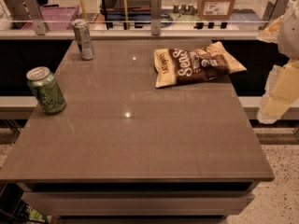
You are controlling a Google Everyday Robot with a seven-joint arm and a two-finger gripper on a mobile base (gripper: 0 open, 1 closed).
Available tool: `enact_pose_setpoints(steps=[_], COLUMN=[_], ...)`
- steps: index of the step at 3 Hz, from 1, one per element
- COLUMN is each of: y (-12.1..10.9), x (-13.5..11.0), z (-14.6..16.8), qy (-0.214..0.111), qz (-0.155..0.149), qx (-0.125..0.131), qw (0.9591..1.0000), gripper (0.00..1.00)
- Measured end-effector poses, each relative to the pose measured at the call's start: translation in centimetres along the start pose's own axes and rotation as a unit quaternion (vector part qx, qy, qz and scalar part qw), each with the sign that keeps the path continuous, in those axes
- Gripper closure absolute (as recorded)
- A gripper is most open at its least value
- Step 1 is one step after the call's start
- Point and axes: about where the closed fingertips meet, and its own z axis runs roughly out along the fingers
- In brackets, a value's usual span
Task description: Move brown chip bag near green can
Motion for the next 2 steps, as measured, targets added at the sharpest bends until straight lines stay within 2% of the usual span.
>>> enact_pose_setpoints(steps=[1, 2], y=[-0.2, -1.5], x=[-0.1, -0.7], z=[-0.1, 0.0], qy=[-0.001, -0.001], qz=[0.002, 0.002], qx=[0.006, 0.028], qw=[1.0000, 0.9996], gripper=[0.00, 0.00])
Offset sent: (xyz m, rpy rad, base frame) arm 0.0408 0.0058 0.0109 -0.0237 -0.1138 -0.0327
